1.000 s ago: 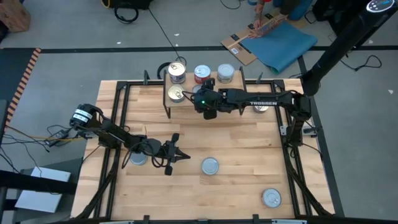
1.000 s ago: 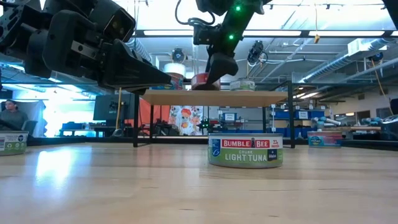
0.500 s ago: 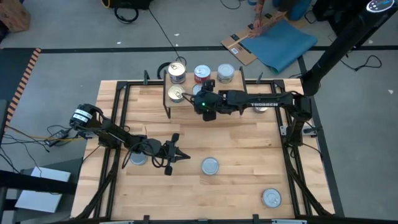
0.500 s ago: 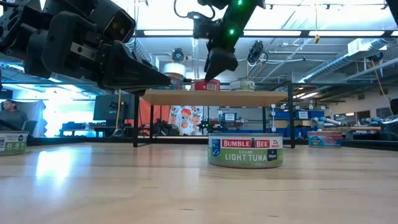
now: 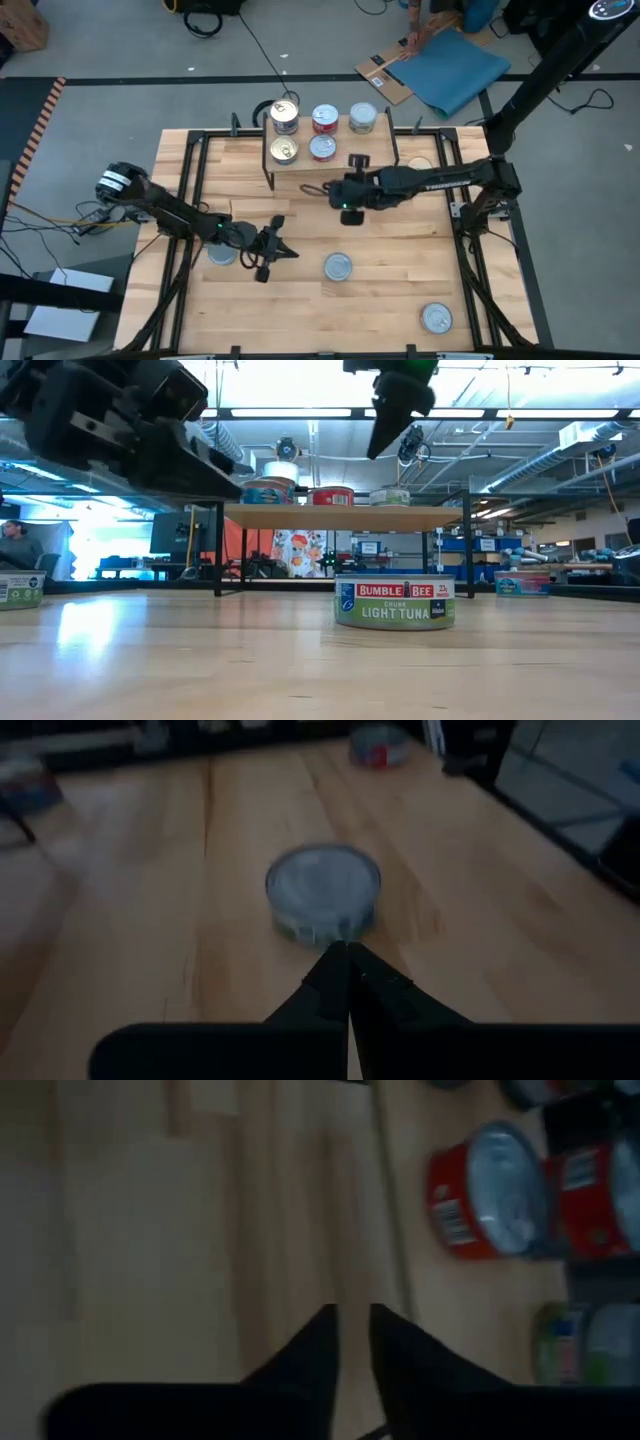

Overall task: Stack canned seafood by type on shelf
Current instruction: Put the green tuna can on the shelf

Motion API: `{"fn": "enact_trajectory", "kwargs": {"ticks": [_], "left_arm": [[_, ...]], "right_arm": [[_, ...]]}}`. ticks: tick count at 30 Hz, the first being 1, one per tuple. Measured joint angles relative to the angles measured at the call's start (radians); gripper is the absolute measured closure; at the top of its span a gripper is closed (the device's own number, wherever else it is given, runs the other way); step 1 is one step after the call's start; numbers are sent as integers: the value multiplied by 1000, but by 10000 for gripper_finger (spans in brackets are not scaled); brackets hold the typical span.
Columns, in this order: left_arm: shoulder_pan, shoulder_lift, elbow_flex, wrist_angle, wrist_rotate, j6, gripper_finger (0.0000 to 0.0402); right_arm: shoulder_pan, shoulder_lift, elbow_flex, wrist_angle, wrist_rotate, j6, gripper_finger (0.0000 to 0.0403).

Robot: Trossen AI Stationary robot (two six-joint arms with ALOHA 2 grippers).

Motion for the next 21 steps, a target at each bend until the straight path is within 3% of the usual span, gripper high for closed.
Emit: {"fn": "enact_trajectory", "kwargs": {"ticks": [4, 9, 14, 21], "left_arm": [[-26, -139, 69, -396, 5, -69, 396], [-90, -239, 205, -872, 7, -243, 396], [-194, -244, 342, -1287, 8, -474, 396], [-330, -229, 414, -1533, 8, -820, 356]], "right_arm": [[50, -4, -54, 28, -104, 38, 392], [82, -4, -166, 200, -218, 68, 381], [107, -4, -256, 330, -234, 92, 392], [143, -4, -307, 394, -227, 117, 389]]}}
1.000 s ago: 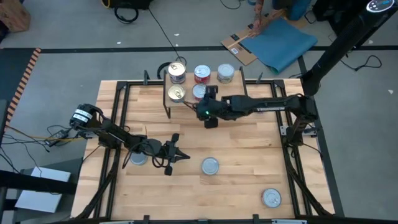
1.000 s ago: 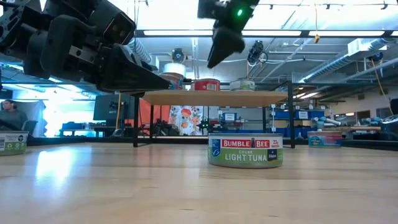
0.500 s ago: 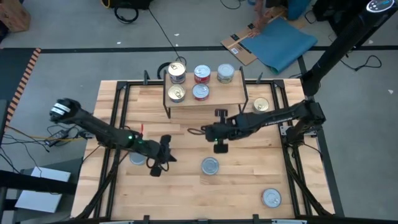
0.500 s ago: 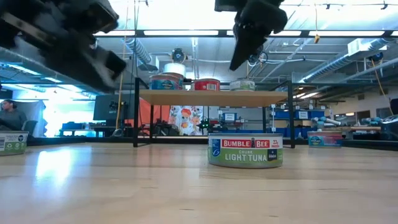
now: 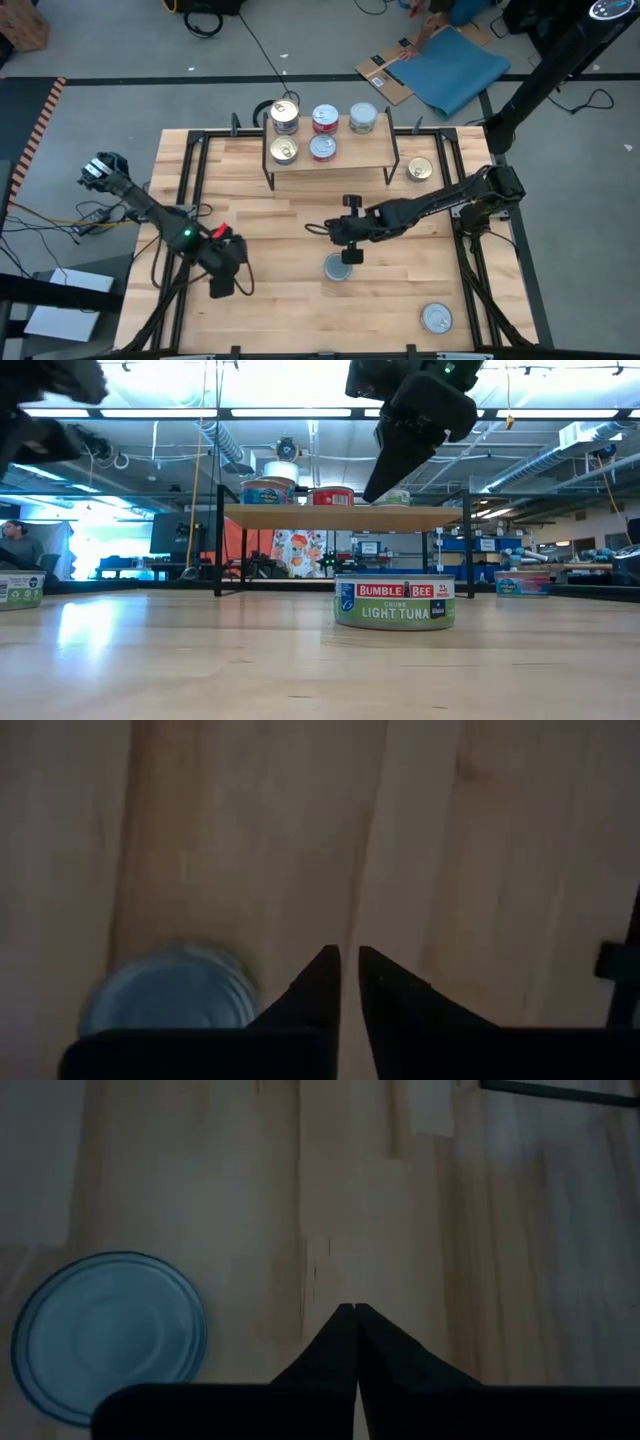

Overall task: Stack canned seafood by type on shelf
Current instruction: Put the green tuna can on the shelf

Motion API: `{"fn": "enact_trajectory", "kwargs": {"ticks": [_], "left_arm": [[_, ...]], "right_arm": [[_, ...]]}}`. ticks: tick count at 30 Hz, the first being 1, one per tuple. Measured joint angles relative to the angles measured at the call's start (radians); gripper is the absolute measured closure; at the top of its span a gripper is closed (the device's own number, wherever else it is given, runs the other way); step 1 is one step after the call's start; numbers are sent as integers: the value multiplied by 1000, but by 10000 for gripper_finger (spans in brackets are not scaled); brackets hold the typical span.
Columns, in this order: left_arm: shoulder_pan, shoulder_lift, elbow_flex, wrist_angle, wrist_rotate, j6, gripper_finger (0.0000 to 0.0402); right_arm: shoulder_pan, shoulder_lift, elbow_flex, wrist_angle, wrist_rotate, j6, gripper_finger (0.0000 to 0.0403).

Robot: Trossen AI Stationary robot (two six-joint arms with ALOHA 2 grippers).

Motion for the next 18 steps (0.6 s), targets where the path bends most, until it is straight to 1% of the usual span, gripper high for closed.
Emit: {"fn": "enact_trajectory", "kwargs": {"ticks": [4, 8, 12, 18], "left_arm": [[-49, 2, -17, -112, -4, -116, 324], [-60, 4, -46, -106, -8, -159, 304], [-60, 11, -58, -90, -40, -166, 301], [-57, 68, -88, -40, -47, -134, 300]], "right_arm": [[23, 0, 0, 2, 20, 10, 389], [45, 0, 0, 2, 52, 11, 395], [63, 0, 0, 2, 79, 10, 393], [69, 0, 0, 2, 95, 11, 392]]}}
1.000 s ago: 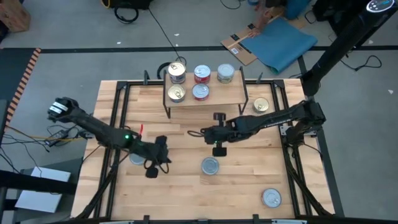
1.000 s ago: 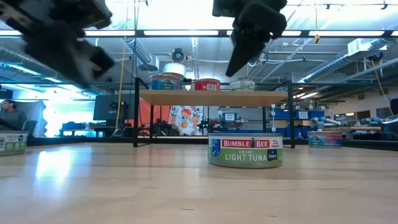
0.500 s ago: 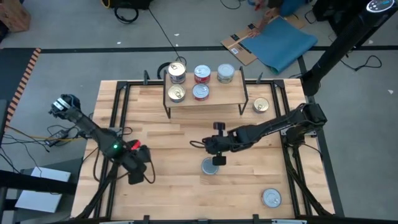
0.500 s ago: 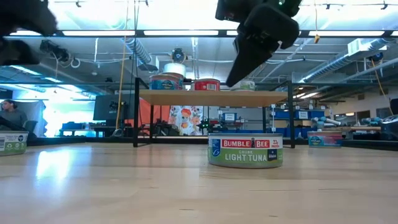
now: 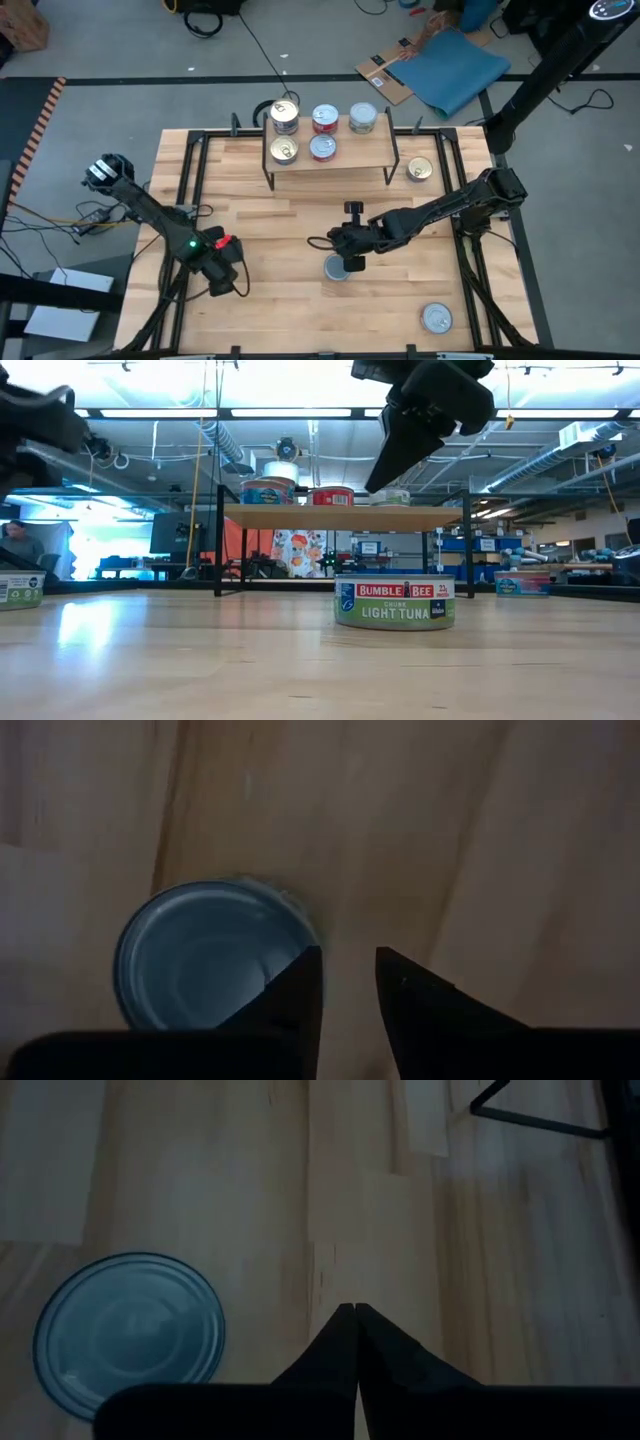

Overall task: Stack canned seafood by type on shelf
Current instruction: Put the green tuna can on the shelf

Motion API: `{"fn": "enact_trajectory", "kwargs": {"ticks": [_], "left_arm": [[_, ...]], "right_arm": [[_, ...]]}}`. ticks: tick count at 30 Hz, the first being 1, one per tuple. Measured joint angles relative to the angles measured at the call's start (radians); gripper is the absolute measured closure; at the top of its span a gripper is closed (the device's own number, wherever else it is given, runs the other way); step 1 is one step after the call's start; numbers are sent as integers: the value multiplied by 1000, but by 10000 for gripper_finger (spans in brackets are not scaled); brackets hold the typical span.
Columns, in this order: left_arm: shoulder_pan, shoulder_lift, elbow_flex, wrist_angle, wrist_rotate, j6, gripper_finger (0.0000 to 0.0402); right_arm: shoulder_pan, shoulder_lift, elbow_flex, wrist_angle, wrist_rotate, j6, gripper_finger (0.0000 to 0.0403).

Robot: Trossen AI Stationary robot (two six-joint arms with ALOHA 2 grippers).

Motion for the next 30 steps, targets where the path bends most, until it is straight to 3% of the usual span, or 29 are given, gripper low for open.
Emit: {"fn": "enact_trajectory", "kwargs": {"ticks": [11, 15, 21, 30], "left_arm": [[0, 122, 1, -10, -43, 3, 305], [0, 135, 1, -12, -67, -17, 326], [0, 138, -2, 8, -80, -17, 393], [13, 142, 71, 66, -74, 85, 399]], "right_arm": [[0, 0, 0, 0, 6, -1, 393], [0, 0, 1, 4, 7, -3, 394], [0, 0, 1, 5, 7, -4, 394], [0, -19, 2, 4, 7, -8, 394]]}}
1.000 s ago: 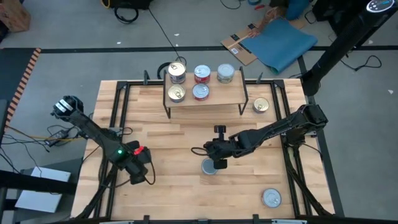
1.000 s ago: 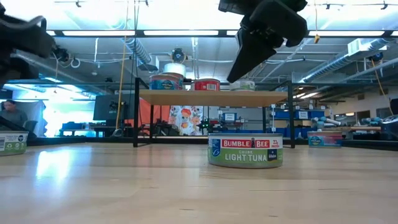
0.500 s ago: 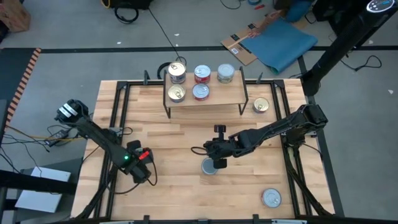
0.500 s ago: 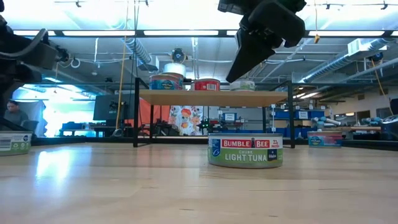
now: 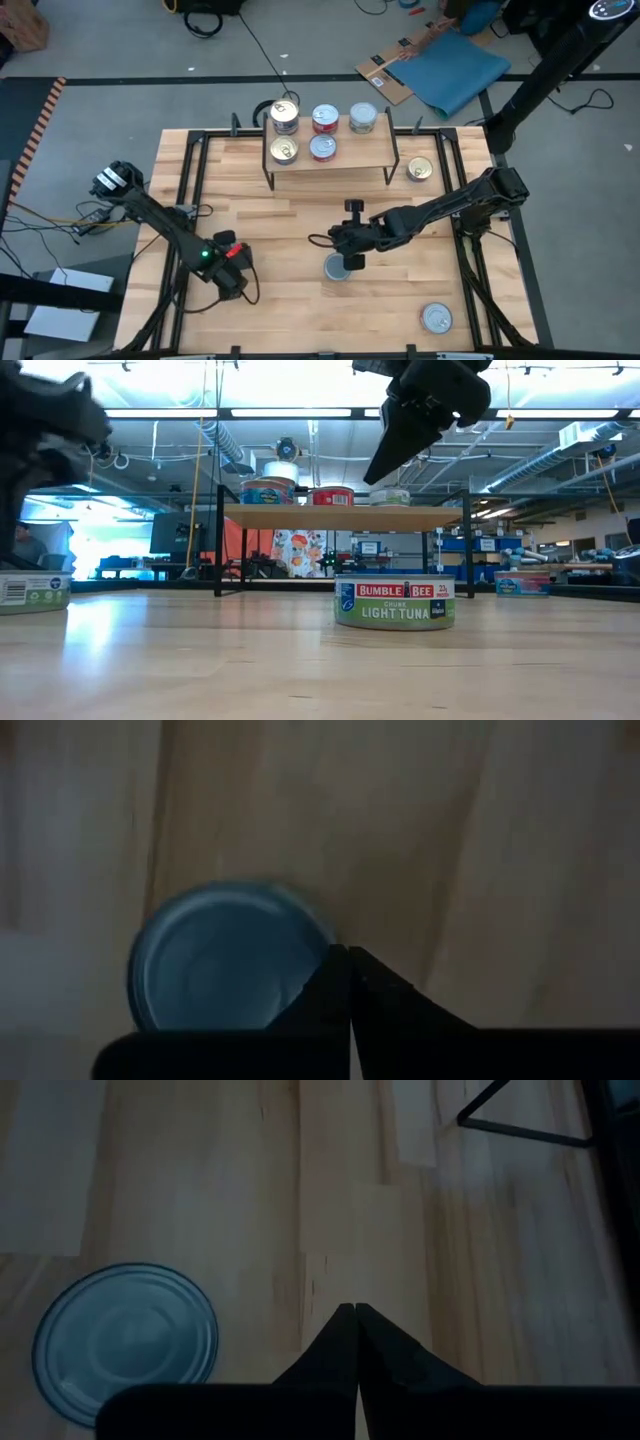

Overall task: Stack canned seafood by type on shelf
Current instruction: Put the green tuna can on the shelf

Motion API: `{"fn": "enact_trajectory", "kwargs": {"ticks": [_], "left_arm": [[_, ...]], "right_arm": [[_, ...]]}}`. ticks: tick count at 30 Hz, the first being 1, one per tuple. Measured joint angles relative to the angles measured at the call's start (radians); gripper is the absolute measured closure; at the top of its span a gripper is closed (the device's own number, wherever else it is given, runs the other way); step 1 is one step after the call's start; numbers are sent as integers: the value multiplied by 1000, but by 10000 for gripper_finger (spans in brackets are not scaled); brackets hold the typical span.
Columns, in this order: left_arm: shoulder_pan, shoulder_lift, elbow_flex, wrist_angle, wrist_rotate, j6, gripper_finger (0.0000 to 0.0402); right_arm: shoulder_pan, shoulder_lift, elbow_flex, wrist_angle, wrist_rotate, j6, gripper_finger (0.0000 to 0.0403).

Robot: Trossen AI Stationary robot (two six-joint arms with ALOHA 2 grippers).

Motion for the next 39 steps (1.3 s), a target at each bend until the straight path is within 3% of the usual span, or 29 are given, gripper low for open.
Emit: {"fn": "enact_trajectory", "kwargs": {"ticks": [7, 13, 22, 26, 29, 36, 39], "left_arm": [[40, -2, 64, 78, -5, 102, 400], [46, -2, 61, 38, 32, 74, 396], [44, 81, 56, -5, 57, 54, 306], [42, 128, 60, -42, 28, 20, 287], [43, 139, 60, -49, 25, 10, 292], [43, 141, 84, -107, 2, -1, 360], [43, 142, 129, -153, -16, -5, 369]], "right_arm": [[14, -11, 0, 11, -4, 4, 393], [39, -11, 0, 9, -32, 32, 392], [51, -11, 0, 11, -30, 33, 391], [51, -11, 0, 12, -30, 33, 392], [51, -11, 0, 12, -30, 32, 393], [51, -11, 0, 13, -30, 32, 392], [51, -11, 0, 13, -30, 31, 392]]}}
